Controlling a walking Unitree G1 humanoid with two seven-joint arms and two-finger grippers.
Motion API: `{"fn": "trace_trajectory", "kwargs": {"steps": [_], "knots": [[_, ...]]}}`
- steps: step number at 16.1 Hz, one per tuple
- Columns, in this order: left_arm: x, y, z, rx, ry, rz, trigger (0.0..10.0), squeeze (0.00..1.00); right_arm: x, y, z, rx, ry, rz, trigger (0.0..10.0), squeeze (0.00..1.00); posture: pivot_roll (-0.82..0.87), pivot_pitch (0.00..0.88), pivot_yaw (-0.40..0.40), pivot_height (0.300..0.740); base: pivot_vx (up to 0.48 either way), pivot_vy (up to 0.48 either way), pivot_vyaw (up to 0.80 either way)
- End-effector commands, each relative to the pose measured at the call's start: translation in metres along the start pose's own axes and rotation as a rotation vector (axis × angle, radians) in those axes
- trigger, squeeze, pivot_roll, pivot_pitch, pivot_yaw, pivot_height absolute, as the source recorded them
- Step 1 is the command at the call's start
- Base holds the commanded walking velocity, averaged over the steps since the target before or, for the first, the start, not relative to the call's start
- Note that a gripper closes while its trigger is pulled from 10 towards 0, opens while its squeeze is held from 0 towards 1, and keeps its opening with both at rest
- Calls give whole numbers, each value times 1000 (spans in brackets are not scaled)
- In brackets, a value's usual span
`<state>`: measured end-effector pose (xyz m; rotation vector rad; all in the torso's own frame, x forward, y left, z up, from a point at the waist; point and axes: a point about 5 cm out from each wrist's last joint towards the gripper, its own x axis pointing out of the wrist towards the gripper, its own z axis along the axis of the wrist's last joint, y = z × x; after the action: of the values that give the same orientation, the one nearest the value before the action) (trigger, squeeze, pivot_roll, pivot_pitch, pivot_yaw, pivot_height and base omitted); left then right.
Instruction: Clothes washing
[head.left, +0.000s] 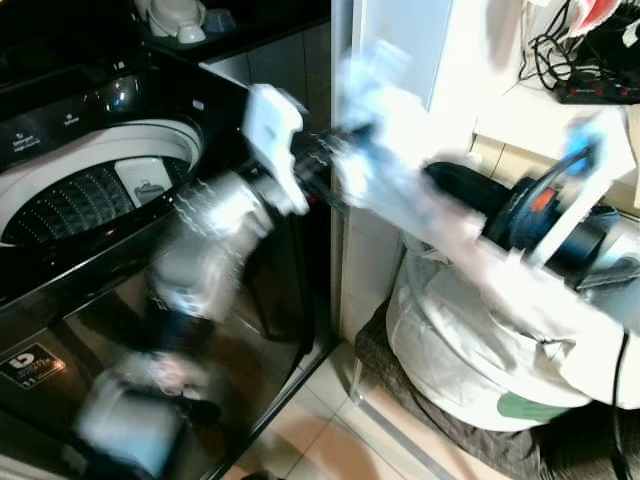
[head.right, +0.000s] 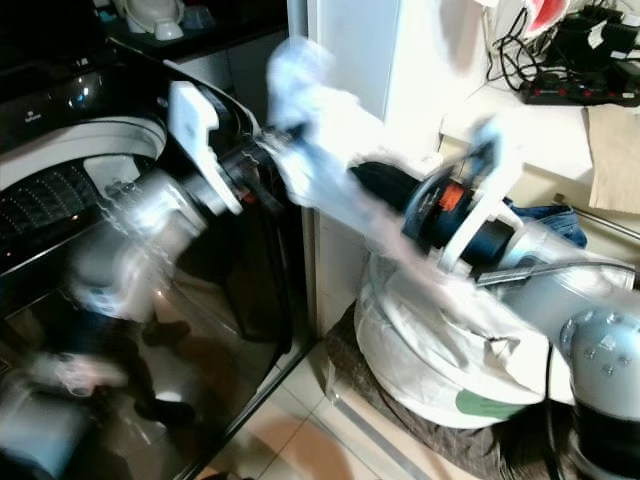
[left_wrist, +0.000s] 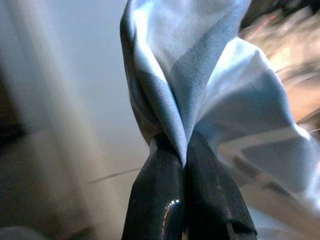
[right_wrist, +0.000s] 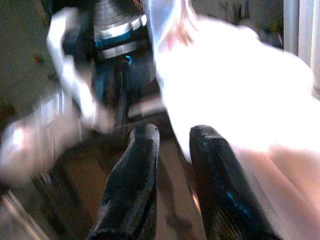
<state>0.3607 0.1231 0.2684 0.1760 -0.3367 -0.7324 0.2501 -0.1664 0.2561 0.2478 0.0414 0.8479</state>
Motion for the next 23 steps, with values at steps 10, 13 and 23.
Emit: {"fn": "trace_trajectory", "kwargs": {"steps": [10, 13, 23], "knots": [[-6, 119, 185, 1186, -138, 733, 0, 0, 5, -1, -9, -98, 26, -37, 10000, 0, -50, 0, 59, 740, 0, 0, 0], [0, 124, 148, 1401, 53, 734, 0, 0, 7, 1, -14, -100, 41, -26, 10000, 0, -55, 0, 57, 740, 0, 0, 0], [-52, 127, -26, 837, 906, 464, 10000, 0, 13, 9, -25, -140, 117, 24, 10000, 0, -74, 0, 53, 740, 0, 0, 0]]}}
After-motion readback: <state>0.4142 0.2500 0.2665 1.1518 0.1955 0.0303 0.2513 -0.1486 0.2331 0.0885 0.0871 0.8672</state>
